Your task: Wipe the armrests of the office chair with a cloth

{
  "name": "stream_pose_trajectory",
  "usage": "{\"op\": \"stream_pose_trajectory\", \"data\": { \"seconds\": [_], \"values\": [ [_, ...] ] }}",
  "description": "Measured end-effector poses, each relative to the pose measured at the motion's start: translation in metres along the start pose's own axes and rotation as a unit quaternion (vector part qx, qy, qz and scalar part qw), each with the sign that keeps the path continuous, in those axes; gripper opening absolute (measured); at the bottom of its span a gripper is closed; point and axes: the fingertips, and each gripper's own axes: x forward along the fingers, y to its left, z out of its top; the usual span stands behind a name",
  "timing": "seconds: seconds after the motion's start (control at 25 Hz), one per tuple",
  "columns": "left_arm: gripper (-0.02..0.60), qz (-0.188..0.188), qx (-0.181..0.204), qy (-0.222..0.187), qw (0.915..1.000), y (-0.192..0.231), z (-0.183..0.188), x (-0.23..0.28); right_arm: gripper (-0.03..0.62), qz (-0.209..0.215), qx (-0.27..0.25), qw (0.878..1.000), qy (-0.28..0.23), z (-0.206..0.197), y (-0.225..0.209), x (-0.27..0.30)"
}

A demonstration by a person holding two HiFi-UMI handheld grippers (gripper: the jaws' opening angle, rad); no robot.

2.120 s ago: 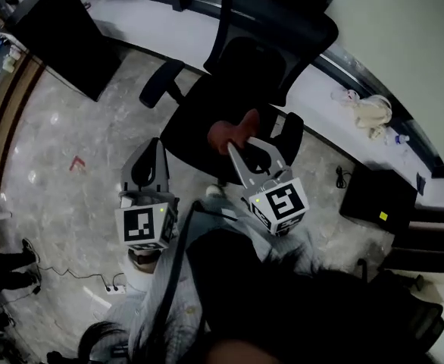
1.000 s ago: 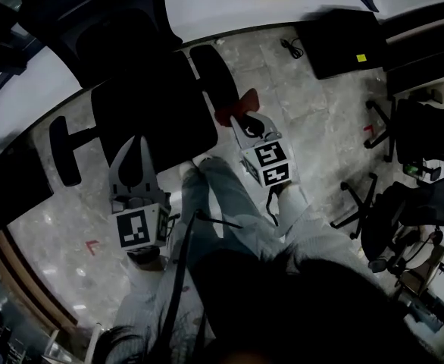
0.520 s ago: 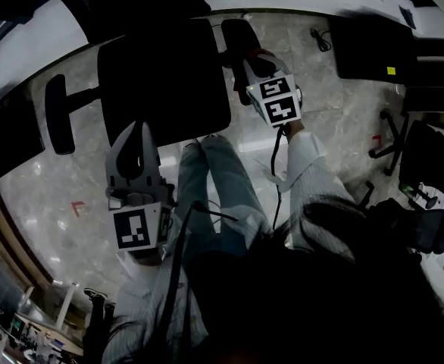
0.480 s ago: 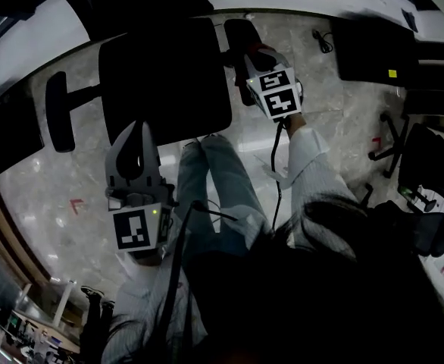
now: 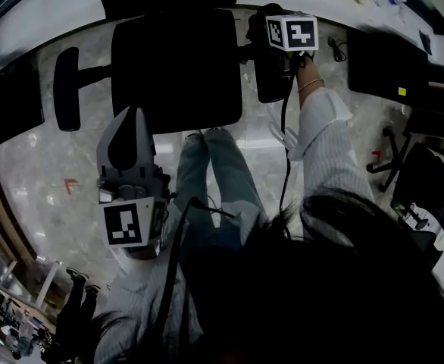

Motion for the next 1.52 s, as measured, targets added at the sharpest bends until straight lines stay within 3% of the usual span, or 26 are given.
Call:
{"op": "stream_pose_trajectory", "data": {
  "seconds": [0.12,0.48,0.56,0.64,0.88,1.16,1.36,1.52],
  "values": [
    [0.003,-0.009,0.005,-0.016,0.9998,-0.006,0.005,0.007,0.029,0.018,0.025,0.999,0.008,-0.025,0.010,-0.029],
    [0.003,-0.036,-0.001,-0.047,0.9982,-0.030,0.030,0.018,0.029,0.075,0.008,0.997,0.027,-0.127,0.077,-0.138],
    [0.004,-0.029,-0.028,-0.044,0.9982,-0.033,0.032,0.021,0.029,0.077,-0.012,0.997,0.021,-0.137,0.083,-0.148],
    [0.004,-0.023,-0.036,-0.033,0.9985,-0.032,0.027,0.022,0.029,0.079,-0.040,0.996,0.019,-0.134,0.082,-0.142],
    [0.003,-0.009,0.003,-0.026,0.9996,-0.015,0.020,0.016,0.033,0.071,-0.082,0.994,0.030,-0.077,0.055,-0.072],
    [0.003,0.022,-0.016,-0.011,0.9996,0.003,0.002,0.008,0.034,0.019,-0.043,0.998,0.035,-0.004,0.000,0.013],
    [0.003,0.033,-0.016,-0.020,0.9991,0.016,0.007,0.003,0.031,0.023,-0.012,0.999,0.036,-0.007,0.006,0.005],
    [0.003,0.018,-0.003,-0.037,0.9992,0.010,0.019,0.009,0.029,0.045,-0.013,0.998,0.044,-0.040,0.027,-0.037]
  ]
}}
